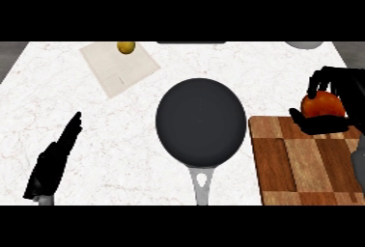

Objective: Pick the tomato from the cutting board and place it in the pan

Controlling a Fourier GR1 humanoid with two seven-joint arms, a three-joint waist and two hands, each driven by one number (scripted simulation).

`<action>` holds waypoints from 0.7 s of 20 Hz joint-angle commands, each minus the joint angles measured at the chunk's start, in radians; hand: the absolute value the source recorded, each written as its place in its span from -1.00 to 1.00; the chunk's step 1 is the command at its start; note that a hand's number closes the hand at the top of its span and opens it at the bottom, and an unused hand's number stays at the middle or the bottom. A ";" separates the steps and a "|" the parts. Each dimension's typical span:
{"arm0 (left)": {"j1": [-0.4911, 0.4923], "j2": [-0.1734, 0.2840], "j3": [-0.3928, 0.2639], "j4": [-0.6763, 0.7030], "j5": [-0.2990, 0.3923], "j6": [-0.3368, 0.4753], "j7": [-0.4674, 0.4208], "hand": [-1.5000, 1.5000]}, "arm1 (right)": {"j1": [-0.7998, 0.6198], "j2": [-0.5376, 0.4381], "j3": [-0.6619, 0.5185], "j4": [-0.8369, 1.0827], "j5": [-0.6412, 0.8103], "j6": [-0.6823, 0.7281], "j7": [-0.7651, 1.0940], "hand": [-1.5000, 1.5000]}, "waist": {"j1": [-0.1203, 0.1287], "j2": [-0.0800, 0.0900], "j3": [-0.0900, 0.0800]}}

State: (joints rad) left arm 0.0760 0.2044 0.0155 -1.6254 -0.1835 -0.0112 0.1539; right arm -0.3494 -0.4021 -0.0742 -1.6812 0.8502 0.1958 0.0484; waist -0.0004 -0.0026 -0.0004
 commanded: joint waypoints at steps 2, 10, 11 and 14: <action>-0.003 0.010 0.020 0.046 0.011 -0.026 -0.048 0.00 | -0.154 0.103 0.068 0.040 0.000 0.019 0.078 1.00 | 0.013 0.004 0.000; -0.012 -0.023 -0.016 0.024 -0.025 -0.008 -0.029 0.00 | -0.369 0.319 0.136 0.349 0.023 -0.040 0.176 1.00 | 0.030 0.009 0.000; -0.007 0.026 0.038 0.023 0.011 -0.042 -0.035 0.00 | -0.308 0.357 0.164 0.351 0.039 -0.099 0.147 1.00 | 0.023 0.007 0.000; -0.047 -0.011 0.027 0.035 -0.001 -0.013 -0.012 0.00 | -0.394 0.397 0.154 0.512 0.013 -0.140 0.115 1.00 | 0.023 0.009 0.000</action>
State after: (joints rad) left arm 0.0538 0.2003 0.0258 -1.6132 -0.1903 -0.0317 0.1492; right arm -0.6792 -0.0783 0.0633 -1.3344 0.8624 0.1324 0.1864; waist 0.0207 0.0038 -0.0003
